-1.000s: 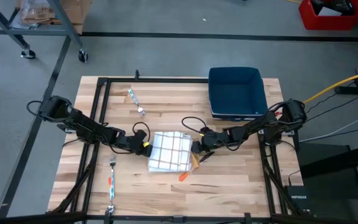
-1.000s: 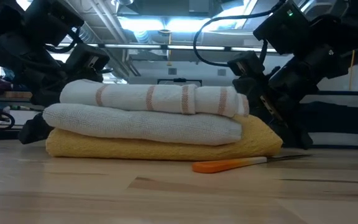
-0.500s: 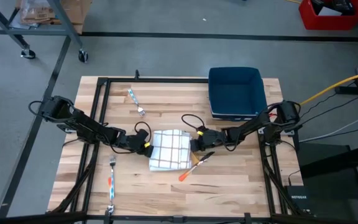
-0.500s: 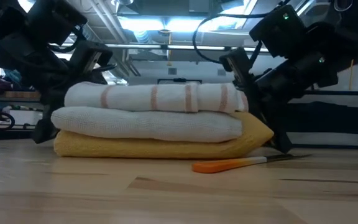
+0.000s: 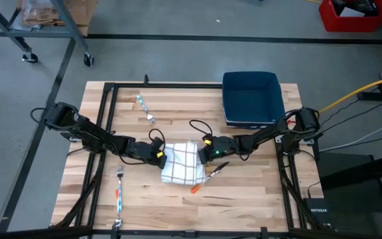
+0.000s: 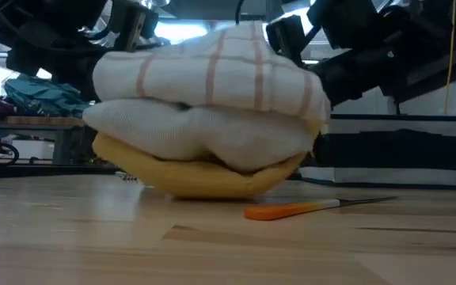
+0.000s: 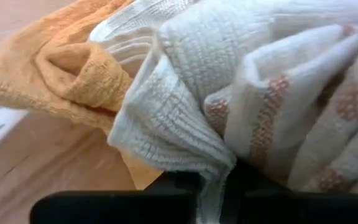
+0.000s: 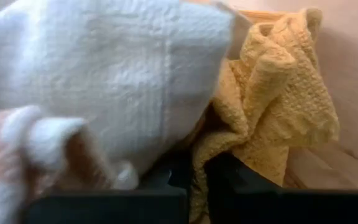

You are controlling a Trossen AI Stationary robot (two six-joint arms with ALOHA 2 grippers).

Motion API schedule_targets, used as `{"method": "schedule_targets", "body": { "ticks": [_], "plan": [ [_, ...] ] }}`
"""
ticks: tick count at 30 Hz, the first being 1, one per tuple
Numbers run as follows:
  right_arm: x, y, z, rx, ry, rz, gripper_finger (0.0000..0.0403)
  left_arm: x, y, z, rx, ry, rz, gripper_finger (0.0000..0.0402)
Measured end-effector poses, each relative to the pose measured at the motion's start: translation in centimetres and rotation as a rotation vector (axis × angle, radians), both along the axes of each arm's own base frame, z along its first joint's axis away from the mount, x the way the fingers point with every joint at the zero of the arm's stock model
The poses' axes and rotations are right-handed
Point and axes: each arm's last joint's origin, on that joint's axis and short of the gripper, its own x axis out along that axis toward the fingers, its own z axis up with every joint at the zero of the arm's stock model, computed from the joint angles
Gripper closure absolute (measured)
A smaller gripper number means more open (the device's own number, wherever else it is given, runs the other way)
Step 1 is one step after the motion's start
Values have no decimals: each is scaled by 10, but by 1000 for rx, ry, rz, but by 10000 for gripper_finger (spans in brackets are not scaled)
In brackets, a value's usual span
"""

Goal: Fold towel
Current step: Put the stacked folded towels into the blue bin

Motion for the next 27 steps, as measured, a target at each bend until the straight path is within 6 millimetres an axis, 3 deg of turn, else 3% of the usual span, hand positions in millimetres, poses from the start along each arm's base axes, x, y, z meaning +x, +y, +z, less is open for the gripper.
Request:
{"method": "schedule_targets", "body": {
  "ticks": [5,10,19,27],
  "plan": [
    [0,1,-2,6,41,48,375,-3,0,-6,-45,76,12,386],
    [-5,3,-10,26,147,112,352,-7,-2,-12,-83,158,1,354],
    [-10,3,-17,24,240,120,362,-13,-2,-20,-77,263,-66,351],
    [-11,3,-19,25,257,124,303,-22,-3,-29,-52,402,-175,297]
  ]
}}
